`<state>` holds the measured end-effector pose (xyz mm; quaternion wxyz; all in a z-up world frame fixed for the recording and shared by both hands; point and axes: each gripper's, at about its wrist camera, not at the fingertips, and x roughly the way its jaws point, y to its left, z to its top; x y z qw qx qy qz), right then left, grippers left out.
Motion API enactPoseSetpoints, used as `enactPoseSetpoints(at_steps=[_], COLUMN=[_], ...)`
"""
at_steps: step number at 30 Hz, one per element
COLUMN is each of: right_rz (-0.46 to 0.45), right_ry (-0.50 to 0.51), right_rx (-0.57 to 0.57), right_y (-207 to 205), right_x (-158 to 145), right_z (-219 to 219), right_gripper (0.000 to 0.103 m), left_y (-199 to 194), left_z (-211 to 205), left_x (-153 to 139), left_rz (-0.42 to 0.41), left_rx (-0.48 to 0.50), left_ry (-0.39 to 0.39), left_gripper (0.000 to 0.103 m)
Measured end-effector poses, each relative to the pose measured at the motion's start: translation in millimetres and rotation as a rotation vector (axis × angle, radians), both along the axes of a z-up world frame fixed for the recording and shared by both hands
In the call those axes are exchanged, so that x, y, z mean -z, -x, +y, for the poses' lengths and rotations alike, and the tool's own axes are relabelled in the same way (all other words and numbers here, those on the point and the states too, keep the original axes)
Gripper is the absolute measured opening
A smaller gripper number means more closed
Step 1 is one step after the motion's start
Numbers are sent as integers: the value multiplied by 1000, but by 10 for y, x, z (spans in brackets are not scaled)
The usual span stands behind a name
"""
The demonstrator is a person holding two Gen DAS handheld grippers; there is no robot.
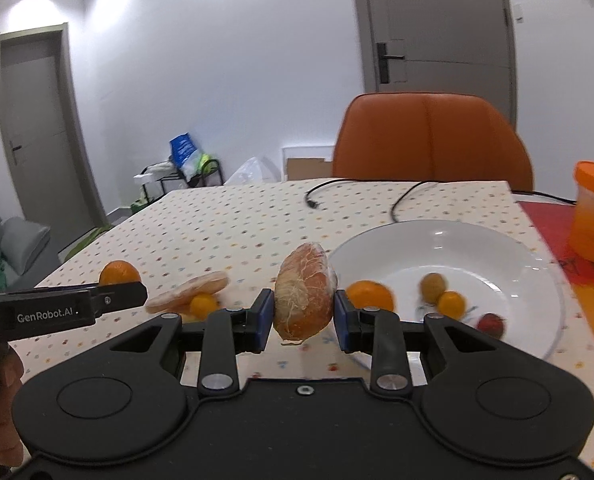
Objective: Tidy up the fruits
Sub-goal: 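Carry the bread roll and orange over the white bowl with both tools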
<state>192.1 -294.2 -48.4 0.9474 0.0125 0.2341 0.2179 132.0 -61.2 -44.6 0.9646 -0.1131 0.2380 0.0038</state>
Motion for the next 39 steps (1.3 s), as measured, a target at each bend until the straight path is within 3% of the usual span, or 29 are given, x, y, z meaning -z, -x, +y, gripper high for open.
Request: enactPoseSetpoints(at_steps=[21, 39], right_rz=[-6, -1], right_ry=[-36, -59], right_rx=[197, 258], right_y=[-25, -260], right_x=[71, 207], right_z=[-807, -1171], right_gripper=[30, 30], left_y=[-251, -599], left_z=[-669, -1191], left_x=[-70, 7], left_rz=[-14, 2], left_rx=[170, 265], left_ry=[-60, -94], left_gripper=[35, 35])
